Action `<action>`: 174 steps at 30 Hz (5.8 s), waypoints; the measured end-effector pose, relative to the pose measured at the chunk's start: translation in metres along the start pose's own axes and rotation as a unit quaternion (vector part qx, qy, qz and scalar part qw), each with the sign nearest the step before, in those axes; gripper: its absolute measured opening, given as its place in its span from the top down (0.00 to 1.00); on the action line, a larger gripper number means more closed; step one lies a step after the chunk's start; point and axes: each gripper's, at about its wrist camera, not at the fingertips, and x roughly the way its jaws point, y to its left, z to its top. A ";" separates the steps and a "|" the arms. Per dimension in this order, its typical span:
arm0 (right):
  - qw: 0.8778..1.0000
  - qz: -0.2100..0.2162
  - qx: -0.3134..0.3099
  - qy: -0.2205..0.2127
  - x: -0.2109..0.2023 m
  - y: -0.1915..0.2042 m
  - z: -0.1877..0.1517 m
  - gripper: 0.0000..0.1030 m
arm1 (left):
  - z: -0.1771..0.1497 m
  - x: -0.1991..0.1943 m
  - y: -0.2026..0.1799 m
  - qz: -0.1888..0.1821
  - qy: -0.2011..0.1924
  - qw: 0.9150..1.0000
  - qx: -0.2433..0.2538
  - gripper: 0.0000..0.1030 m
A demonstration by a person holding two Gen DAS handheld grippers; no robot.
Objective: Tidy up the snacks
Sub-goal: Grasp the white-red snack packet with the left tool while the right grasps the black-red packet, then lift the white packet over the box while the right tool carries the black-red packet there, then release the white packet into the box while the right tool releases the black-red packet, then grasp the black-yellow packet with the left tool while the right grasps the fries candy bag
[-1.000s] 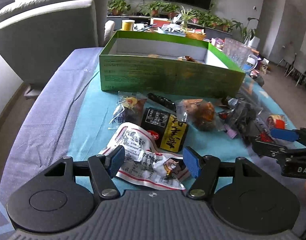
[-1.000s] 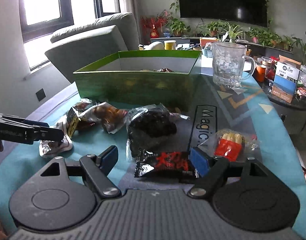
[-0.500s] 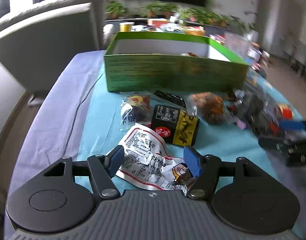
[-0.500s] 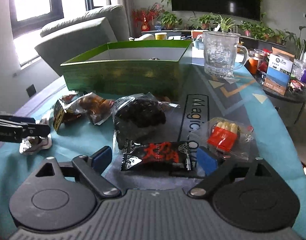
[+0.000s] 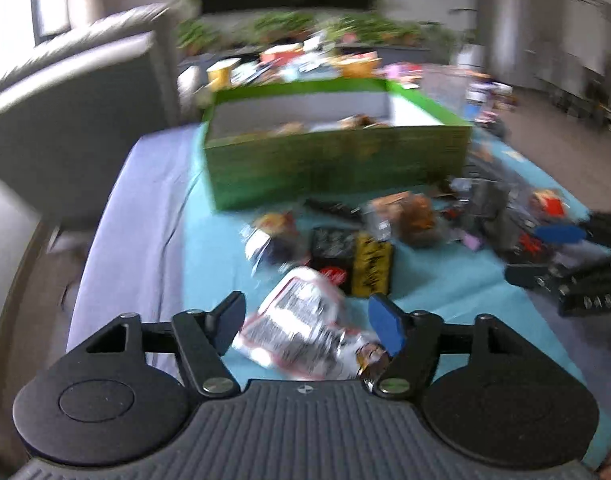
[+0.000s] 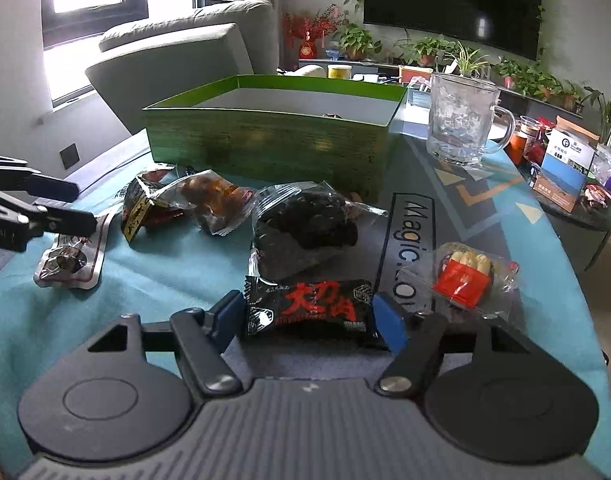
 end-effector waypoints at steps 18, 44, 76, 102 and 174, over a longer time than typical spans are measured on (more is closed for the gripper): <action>1.000 0.023 0.017 -0.006 -0.002 -0.004 0.000 0.43 | 0.002 0.028 -0.026 0.066 0.025 0.996 -0.059 0.41; 0.994 0.013 0.013 -0.112 -0.036 -0.003 0.030 0.43 | 0.075 -0.012 -0.008 0.036 -0.117 0.991 -0.053 0.66; 0.995 0.019 0.027 -0.098 0.001 -0.008 0.058 0.43 | 0.086 0.110 0.040 -0.246 0.022 0.969 0.013 0.35; 0.995 0.020 0.037 -0.095 0.004 -0.009 0.057 0.43 | 0.067 0.039 0.017 -0.206 -0.077 0.973 0.064 0.64; 0.993 -0.034 0.038 -0.103 -0.010 -0.029 0.040 0.43 | 0.033 0.024 -0.033 -0.028 -0.067 0.996 0.059 0.35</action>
